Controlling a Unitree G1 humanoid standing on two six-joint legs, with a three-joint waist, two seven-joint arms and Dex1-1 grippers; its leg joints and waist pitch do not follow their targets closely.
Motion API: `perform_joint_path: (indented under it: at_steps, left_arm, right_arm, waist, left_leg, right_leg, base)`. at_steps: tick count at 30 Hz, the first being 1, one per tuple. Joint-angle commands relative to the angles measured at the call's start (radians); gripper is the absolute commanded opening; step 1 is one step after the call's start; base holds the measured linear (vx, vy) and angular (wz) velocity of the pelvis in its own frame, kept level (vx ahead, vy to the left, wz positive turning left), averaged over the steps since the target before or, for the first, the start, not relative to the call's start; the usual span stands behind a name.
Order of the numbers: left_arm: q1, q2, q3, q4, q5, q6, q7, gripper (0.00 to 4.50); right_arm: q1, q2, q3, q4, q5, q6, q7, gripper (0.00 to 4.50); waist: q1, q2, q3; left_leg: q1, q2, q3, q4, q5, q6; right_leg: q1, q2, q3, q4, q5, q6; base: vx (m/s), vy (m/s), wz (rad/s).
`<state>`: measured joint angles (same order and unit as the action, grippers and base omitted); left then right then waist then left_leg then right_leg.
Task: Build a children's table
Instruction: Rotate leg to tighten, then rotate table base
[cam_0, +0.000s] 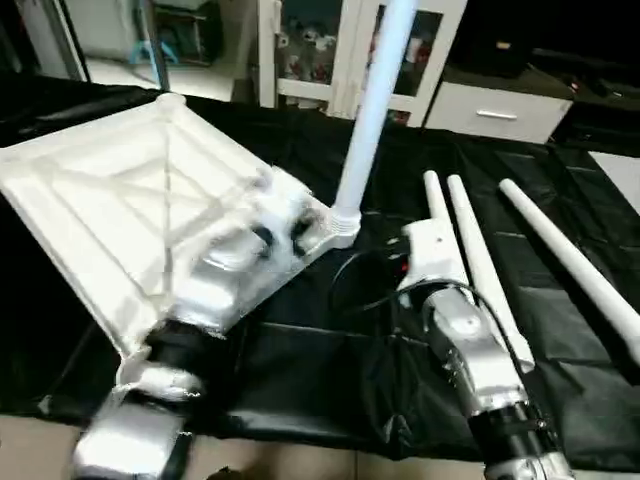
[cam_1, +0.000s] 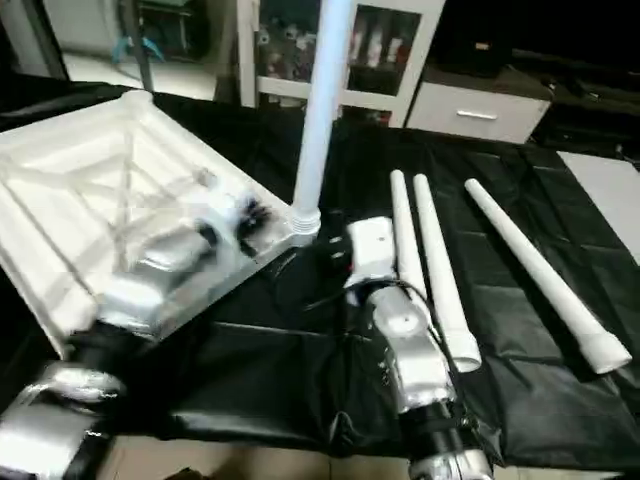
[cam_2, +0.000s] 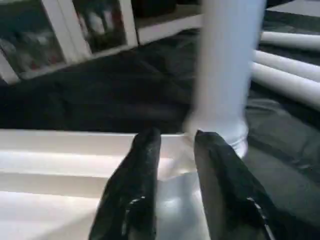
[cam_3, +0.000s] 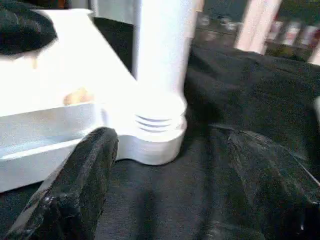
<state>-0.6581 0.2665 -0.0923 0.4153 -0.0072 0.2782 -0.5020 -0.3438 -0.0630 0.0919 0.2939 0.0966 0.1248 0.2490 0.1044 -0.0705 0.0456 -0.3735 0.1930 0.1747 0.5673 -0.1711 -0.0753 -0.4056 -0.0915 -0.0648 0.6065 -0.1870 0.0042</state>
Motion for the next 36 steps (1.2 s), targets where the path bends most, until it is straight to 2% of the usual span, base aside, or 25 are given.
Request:
perform_joint_path:
  at_steps: [1, 2, 3, 4, 6, 7, 11, 12, 16, 18, 24, 27, 29, 30, 32, 33, 36]
  left_arm:
    - [0.047, 0.086, 0.002, -0.066, -0.004, 0.073, -0.089, 1.48]
    - [0.064, 0.157, 0.013, -0.089, 0.006, 0.106, -0.121, 1.48]
    - [0.066, 0.173, 0.018, -0.090, 0.013, 0.110, -0.121, 1.48]
    - [0.069, 0.199, 0.026, -0.090, 0.024, 0.116, -0.120, 1.48]
    - [0.062, 0.289, 0.071, -0.062, 0.086, 0.151, -0.037, 1.48]
    - [0.060, 0.313, 0.084, -0.055, 0.102, 0.166, -0.012, 1.48]
    - [0.050, 0.433, 0.151, 0.002, 0.185, 0.225, 0.130, 1.48]
    - [0.057, 0.476, 0.164, 0.021, 0.205, 0.237, 0.153, 1.48]
    - [0.106, 0.585, 0.151, 0.050, 0.243, 0.269, 0.141, 1.48]
    - [0.160, 0.648, 0.112, 0.045, 0.261, 0.326, 0.066, 1.48]
    - [0.225, 0.670, 0.061, -0.017, 0.268, 0.414, -0.037, 1.48]
    - [0.258, 0.625, 0.051, -0.140, 0.152, 0.484, -0.148, 1.48]
    - [0.258, 0.609, 0.056, -0.166, 0.124, 0.498, -0.164, 1.48]
    - [0.256, 0.593, 0.056, -0.191, 0.095, 0.502, -0.187, 1.48]
    - [0.256, 0.587, 0.056, -0.204, 0.088, 0.505, -0.202, 1.48]
    - [0.265, 0.584, 0.030, -0.259, 0.075, 0.523, -0.259, 1.48]
    - [0.270, 0.580, 0.017, -0.295, 0.058, 0.545, -0.296, 1.48]
  right_arm:
    - [0.012, -0.023, 0.026, -0.061, 0.030, 0.031, 0.069, 3.80]
    - [0.019, -0.033, 0.044, -0.087, 0.040, 0.044, 0.108, 3.80]
    - [0.020, -0.036, 0.048, -0.092, 0.041, 0.046, 0.116, 3.80]
    - [0.022, -0.040, 0.054, -0.100, 0.043, 0.049, 0.129, 3.80]
    - [0.027, -0.052, 0.070, -0.117, 0.043, 0.053, 0.167, 3.80]
    - [0.029, -0.055, 0.075, -0.120, 0.043, 0.054, 0.177, 3.80]
    - [0.035, -0.063, 0.089, -0.133, 0.046, 0.063, 0.212, 3.80]
    - [0.037, -0.064, 0.090, -0.135, 0.046, 0.066, 0.216, 3.80]
    - [0.041, -0.072, 0.095, -0.142, 0.049, 0.077, 0.227, 3.80]
    - [0.042, -0.080, 0.097, -0.144, 0.050, 0.082, 0.242, 3.80]
    - [0.041, -0.090, 0.090, -0.143, 0.048, 0.085, 0.266, 3.80]
    - [0.044, -0.097, 0.090, -0.147, 0.051, 0.090, 0.270, 3.80]
    - [0.045, -0.099, 0.090, -0.148, 0.052, 0.091, 0.273, 3.80]
    - [0.047, -0.101, 0.091, -0.150, 0.056, 0.094, 0.281, 3.80]
    - [0.047, -0.102, 0.091, -0.152, 0.058, 0.096, 0.287, 3.80]
    - [0.056, -0.114, 0.099, -0.175, 0.087, 0.130, 0.340, 3.80]
    - [0.064, -0.131, 0.114, -0.198, 0.106, 0.155, 0.389, 3.80]
  waist:
    - [0.002, 0.014, -0.054]
    - [0.003, 0.017, -0.054]
    - [-0.002, 0.021, -0.054]
    - [-0.004, 0.021, -0.054]
    - [-0.006, 0.025, -0.055]
    - [-0.006, 0.023, -0.053]
    - [-0.004, 0.025, -0.053]
    - [-0.004, 0.020, -0.054]
    - [0.000, 0.026, -0.053]
    - [-0.001, 0.025, -0.051]
    - [0.009, 0.027, -0.049]
    - [0.012, 0.032, -0.048]
    - [0.014, 0.028, -0.046]
    - [0.012, 0.027, -0.046]
    - [0.015, 0.023, -0.047]
    - [0.015, 0.025, -0.048]
    - [0.020, 0.026, -0.049]
  left_leg:
    - [0.020, 0.037, -0.009, -0.075, -0.258, -0.015]
    - [0.018, 0.038, -0.012, -0.077, -0.260, -0.020]
    - [0.018, 0.036, -0.011, -0.078, -0.259, -0.026]
    - [0.021, 0.035, -0.010, -0.076, -0.261, -0.028]
    - [0.025, 0.036, -0.010, -0.076, -0.261, -0.040]
    - [0.023, 0.035, -0.011, -0.077, -0.262, -0.043]
    - [0.025, 0.034, -0.013, -0.077, -0.269, -0.052]
    - [0.024, 0.033, -0.013, -0.075, -0.257, -0.049]
    - [0.028, 0.035, -0.014, -0.077, -0.258, -0.059]
    - [0.029, 0.035, -0.013, -0.079, -0.281, -0.064]
    - [0.033, 0.038, -0.015, -0.083, -0.331, -0.078]
    - [0.036, 0.039, -0.016, -0.085, -0.341, -0.093]
    - [0.039, 0.038, -0.015, -0.084, -0.370, -0.098]
    - [0.035, 0.036, -0.015, -0.084, -0.377, -0.093]
    - [0.032, 0.034, -0.016, -0.083, -0.365, -0.083]
    - [0.032, 0.035, -0.016, -0.082, -0.354, -0.080]
    - [0.030, 0.035, -0.016, -0.080, -0.317, -0.074]
  right_leg:
    - [0.045, -0.049, 0.041, -0.062, -0.127, -0.160]
    - [0.048, -0.051, 0.041, -0.060, -0.137, -0.154]
    - [0.044, -0.047, 0.042, -0.060, -0.140, -0.143]
    - [0.041, -0.044, 0.043, -0.061, -0.135, -0.142]
    - [0.040, -0.040, 0.042, -0.057, -0.105, -0.148]
    - [0.040, -0.042, 0.042, -0.057, -0.103, -0.151]
    - [0.040, -0.042, 0.042, -0.055, -0.110, -0.146]
    - [0.041, -0.043, 0.043, -0.054, -0.102, -0.145]
    - [0.035, -0.045, 0.043, -0.053, -0.107, -0.149]
    - [0.033, -0.045, 0.044, -0.055, -0.129, -0.151]
    - [0.029, -0.051, 0.046, -0.058, -0.167, -0.163]
    - [0.028, -0.051, 0.045, -0.056, -0.148, -0.181]
    - [0.026, -0.049, 0.044, -0.059, -0.158, -0.187]
    - [0.029, -0.048, 0.045, -0.059, -0.161, -0.185]
    - [0.032, -0.050, 0.046, -0.061, -0.177, -0.177]
    - [0.035, -0.051, 0.046, -0.062, -0.176, -0.173]
    - [0.037, -0.047, 0.044, -0.054, -0.124, -0.180]
  base:
    - [0.000, 0.000, 0.00]
    - [0.000, 0.000, 0.00]
    - [0.000, 0.000, 0.00]
    - [0.000, 0.000, 0.00]
    - [0.000, 0.000, 0.00]
    - [0.000, 0.000, 0.00]
    - [0.000, 0.000, 0.00]
    - [0.000, 0.000, 0.00]
    - [0.000, 0.000, 0.00]
    - [0.000, 0.000, 0.00]
    - [0.000, 0.000, 0.00]
    - [0.000, 0.000, 0.00]
    - [0.000, 0.000, 0.00]
    - [0.000, 0.000, 0.00]
    - [0.000, 0.000, 0.00]
    - [0.000, 0.000, 0.00]
    - [0.000, 0.000, 0.00]
